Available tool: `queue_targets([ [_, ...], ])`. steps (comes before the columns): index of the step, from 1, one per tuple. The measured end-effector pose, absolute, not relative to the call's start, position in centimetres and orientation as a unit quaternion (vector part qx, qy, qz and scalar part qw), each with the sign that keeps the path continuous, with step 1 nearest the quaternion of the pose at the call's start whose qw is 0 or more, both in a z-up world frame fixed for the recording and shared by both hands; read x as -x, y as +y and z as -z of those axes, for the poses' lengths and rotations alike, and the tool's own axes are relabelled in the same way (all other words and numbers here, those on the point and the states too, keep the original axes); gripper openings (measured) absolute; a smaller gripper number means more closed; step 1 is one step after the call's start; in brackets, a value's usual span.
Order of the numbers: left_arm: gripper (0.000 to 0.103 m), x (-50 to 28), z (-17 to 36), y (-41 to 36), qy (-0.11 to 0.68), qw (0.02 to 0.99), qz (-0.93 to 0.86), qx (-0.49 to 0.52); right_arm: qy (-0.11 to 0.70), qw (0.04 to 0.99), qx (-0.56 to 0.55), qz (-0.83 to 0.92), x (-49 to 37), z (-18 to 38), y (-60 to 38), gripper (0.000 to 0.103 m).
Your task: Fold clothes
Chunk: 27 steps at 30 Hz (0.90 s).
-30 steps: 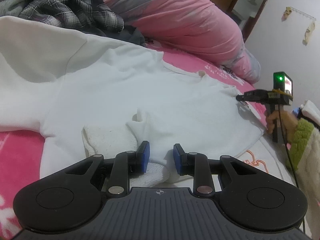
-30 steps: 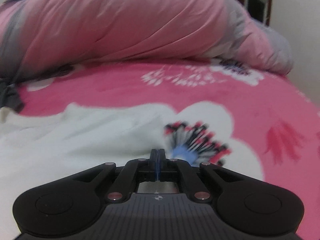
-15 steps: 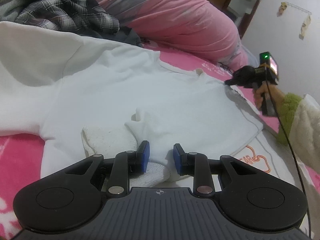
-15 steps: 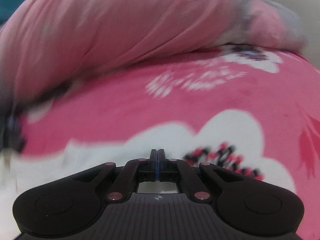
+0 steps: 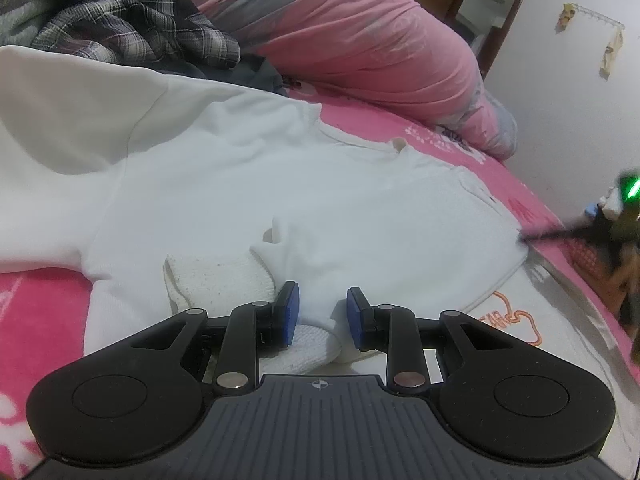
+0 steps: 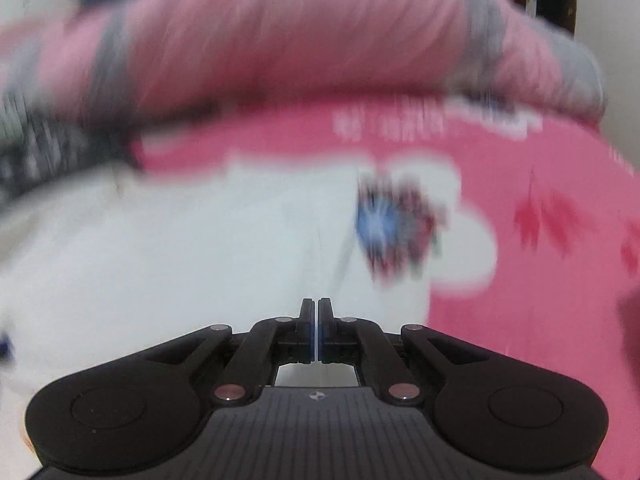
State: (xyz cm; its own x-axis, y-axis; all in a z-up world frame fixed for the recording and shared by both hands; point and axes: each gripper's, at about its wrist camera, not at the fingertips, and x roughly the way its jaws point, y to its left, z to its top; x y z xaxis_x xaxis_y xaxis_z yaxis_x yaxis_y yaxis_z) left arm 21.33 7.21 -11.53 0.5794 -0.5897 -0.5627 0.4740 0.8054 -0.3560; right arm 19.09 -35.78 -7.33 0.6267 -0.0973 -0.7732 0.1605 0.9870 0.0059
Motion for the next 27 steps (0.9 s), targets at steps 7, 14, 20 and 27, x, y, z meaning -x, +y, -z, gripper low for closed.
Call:
queue_targets([
  [7, 0.028, -21.4, 11.5, 7.3, 0.347, 0.884, 0.302, 0.086, 0.367, 0.924, -0.031, 0.100, -15.2, 4.0, -36.8, 0.001],
  [14, 0.028, -21.4, 11.5, 7.3, 0.346, 0.885, 0.301, 0.082, 0.412, 0.902, -0.049, 0.122, -13.6, 7.7, -38.7, 0.001],
  [20, 0.028, -21.4, 11.5, 7.6, 0.348, 0.882, 0.303, 0.094, 0.382, 0.910, -0.114, 0.116, -12.1, 3.9, -37.6, 0.002],
  [27, 0.028, -21.0, 11.1, 8.4, 0.339, 0.886, 0.296, 0.116, 0.349, 0.932, -0.064, -0.076, -15.7, -1.4, -24.3, 0.003],
])
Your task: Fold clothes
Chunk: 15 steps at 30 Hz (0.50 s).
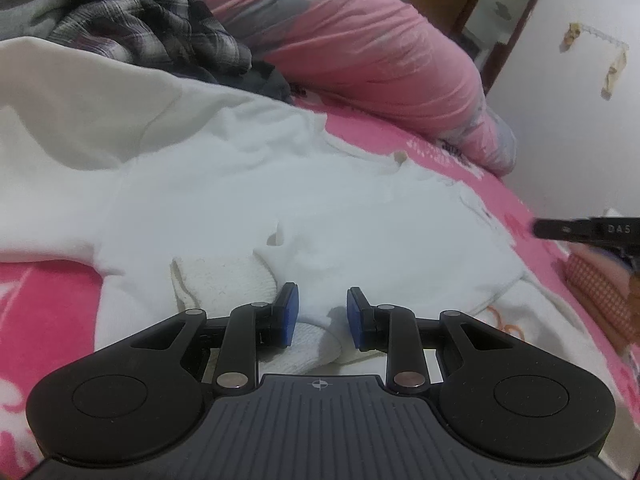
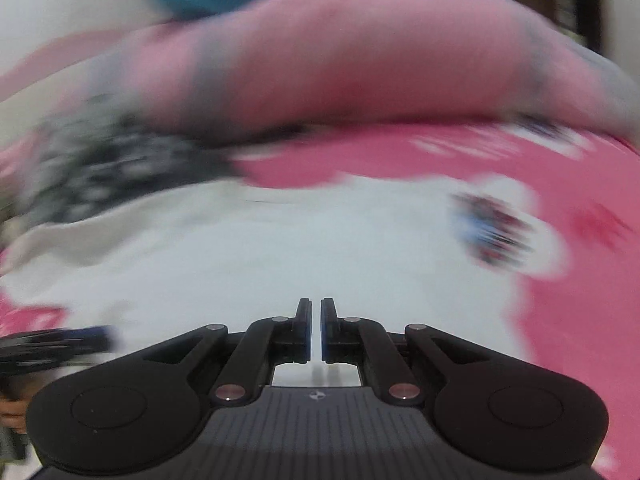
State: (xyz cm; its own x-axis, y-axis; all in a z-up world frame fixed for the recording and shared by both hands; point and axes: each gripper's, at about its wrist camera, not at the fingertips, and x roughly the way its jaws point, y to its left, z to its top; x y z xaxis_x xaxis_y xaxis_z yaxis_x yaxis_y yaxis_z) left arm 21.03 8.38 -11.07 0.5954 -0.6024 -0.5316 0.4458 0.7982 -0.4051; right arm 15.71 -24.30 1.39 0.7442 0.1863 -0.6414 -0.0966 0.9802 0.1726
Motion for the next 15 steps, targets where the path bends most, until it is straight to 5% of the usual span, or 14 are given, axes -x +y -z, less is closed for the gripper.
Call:
queue_targets([
  [10, 0.031, -21.4, 9.7, 13.8, 0.302, 0.910, 0.200, 0.204, 0.411, 0.897, -0.007, -0.164, -22.2, 6.5, -11.8, 0.003],
  [15, 0.031, -21.5, 9.5, 18.4, 0.269, 0.923, 0.081, 0.264, 0.431, 0.891, 0.021, -0.140, -22.5, 5.3, -10.4, 0.005],
])
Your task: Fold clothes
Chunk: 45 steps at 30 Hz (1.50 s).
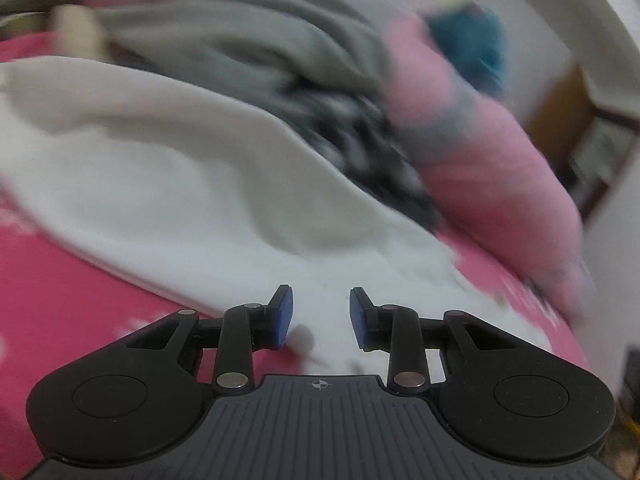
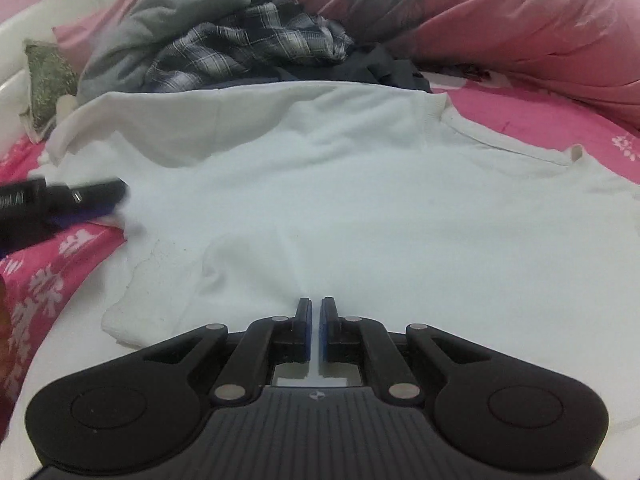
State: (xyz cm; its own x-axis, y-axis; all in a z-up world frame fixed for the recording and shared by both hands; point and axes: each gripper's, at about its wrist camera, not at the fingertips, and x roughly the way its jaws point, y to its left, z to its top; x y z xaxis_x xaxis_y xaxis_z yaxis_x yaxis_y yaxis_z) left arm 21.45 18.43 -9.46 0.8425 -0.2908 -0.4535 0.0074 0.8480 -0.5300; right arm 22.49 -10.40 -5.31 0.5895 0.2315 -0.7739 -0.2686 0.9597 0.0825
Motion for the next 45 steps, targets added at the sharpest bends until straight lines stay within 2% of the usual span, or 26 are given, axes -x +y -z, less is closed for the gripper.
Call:
queue_targets([
  [2, 0.031, -20.9, 9.3, 20.4, 0.246, 0.925, 0.019, 0.289, 0.432, 0.891, 0.028, -0.137, -22.9, 4.2, -9.6, 0.005],
  [6, 0.032, -20.2, 9.0, 23.7, 0.205, 0.924, -0.080, 0.312, 0.375, 0.908, 0.051, -0.178, -23.0, -0.6, -5.9, 0.007],
  [7, 0.034, -20.1, 9.0, 24.3, 0.198, 0.923, -0.106, 0.312, 0.357, 0.911, 0.060, -0.195, -23.0, -2.0, -4.5, 0.011],
  [9, 0.035, -20.0, 9.1, 25.5, 0.190, 0.919, -0.149, 0.312, 0.326, 0.911, 0.083, -0.239, -23.3, -4.3, -1.0, 0.039],
  [10, 0.035, -20.2, 9.2, 26.1, 0.190, 0.916, -0.162, 0.314, 0.312, 0.909, 0.094, -0.260, -23.4, -5.3, 0.8, 0.042],
  [15, 0.035, -20.6, 10.2, 28.5, 0.207, 0.895, -0.192, 0.345, 0.280, 0.867, 0.155, -0.381, -25.4, -7.9, 11.8, 0.047],
  [19, 0.035, -20.9, 11.1, 29.7, 0.219, 0.873, -0.207, 0.382, 0.270, 0.815, 0.231, -0.458, -26.6, -7.0, 20.5, 0.047],
  [28, 0.035, -19.6, 11.8, 31.2, 0.216, 0.858, -0.192, 0.424, 0.286, 0.735, 0.351, -0.504, -29.4, -1.6, 33.6, 0.050],
  [30, 0.035, -19.5, 11.9, 31.2, 0.215, 0.857, -0.191, 0.427, 0.284, 0.725, 0.375, -0.503, -29.8, 0.1, 35.7, 0.053],
  [32, 0.035, -19.4, 11.9, 31.3, 0.215, 0.856, -0.191, 0.429, 0.284, 0.724, 0.388, -0.495, -30.1, 1.3, 37.4, 0.061],
  [38, 0.035, -19.3, 11.9, 31.2, 0.214, 0.855, -0.190, 0.433, 0.309, 0.739, 0.386, -0.458, -32.4, 4.1, 40.7, 0.072],
  [40, 0.035, -19.5, 11.9, 31.3, 0.216, 0.853, -0.189, 0.436, 0.328, 0.741, 0.378, -0.448, -32.8, 4.8, 40.9, 0.071],
  [41, 0.035, -19.4, 12.0, 31.3, 0.216, 0.853, -0.188, 0.436, 0.334, 0.740, 0.375, -0.447, -32.8, 5.0, 40.9, 0.067],
  [42, 0.035, -19.4, 11.9, 31.2, 0.216, 0.854, -0.188, 0.435, 0.338, 0.740, 0.372, -0.447, -32.7, 5.0, 40.8, 0.051],
  [43, 0.035, -19.4, 11.9, 31.1, 0.216, 0.855, -0.189, 0.433, 0.343, 0.740, 0.366, -0.447, -32.6, 4.9, 40.6, 0.042],
  [44, 0.035, -19.4, 11.8, 31.0, 0.216, 0.856, -0.190, 0.429, 0.348, 0.742, 0.359, -0.447, -32.6, 4.8, 40.4, 0.023],
  [45, 0.035, -19.4, 11.8, 30.8, 0.217, 0.858, -0.191, 0.425, 0.347, 0.745, 0.354, -0.446, -32.5, 4.5, 40.1, 0.009],
])
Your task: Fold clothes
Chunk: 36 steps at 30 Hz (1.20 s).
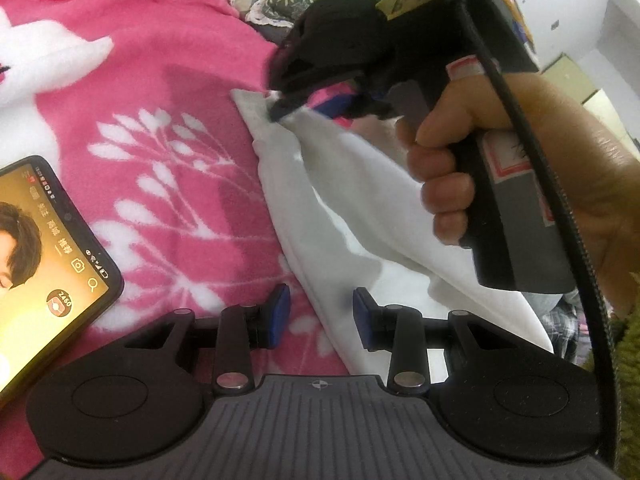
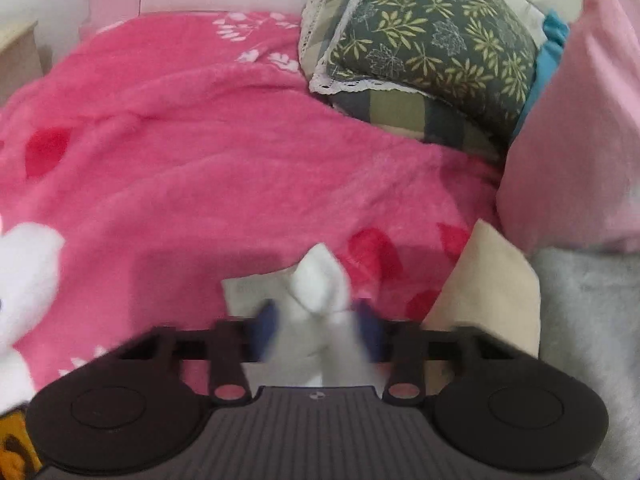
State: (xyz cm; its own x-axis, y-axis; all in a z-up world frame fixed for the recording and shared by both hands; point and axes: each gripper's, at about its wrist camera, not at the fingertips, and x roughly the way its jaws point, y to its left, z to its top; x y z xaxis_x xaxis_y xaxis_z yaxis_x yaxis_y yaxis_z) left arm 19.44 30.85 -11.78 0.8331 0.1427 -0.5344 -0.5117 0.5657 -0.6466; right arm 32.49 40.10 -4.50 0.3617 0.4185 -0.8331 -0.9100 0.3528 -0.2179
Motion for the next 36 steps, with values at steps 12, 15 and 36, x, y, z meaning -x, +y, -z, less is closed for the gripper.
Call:
queue_targets([
  [12, 0.041, -17.4, 8.2, 26.3, 0.141, 0.929, -0.063, 0.337, 0.223, 0.833, 0.233, -0.449, -27.8, -8.0, 27.0, 0.006],
  [15, 0.043, -16.3, 7.0, 23.7, 0.101, 0.947, 0.045, 0.302, 0.192, 0.858, 0.204, -0.431, -26.3, -11.4, 21.3, 0.006],
  [36, 0.044, -16.8, 6.1, 12.1, 0.142, 0.868, 0.425, 0.216, 0.127, 0.973, 0.009, -0.192, -17.5, -12.9, -20.7, 0.006],
])
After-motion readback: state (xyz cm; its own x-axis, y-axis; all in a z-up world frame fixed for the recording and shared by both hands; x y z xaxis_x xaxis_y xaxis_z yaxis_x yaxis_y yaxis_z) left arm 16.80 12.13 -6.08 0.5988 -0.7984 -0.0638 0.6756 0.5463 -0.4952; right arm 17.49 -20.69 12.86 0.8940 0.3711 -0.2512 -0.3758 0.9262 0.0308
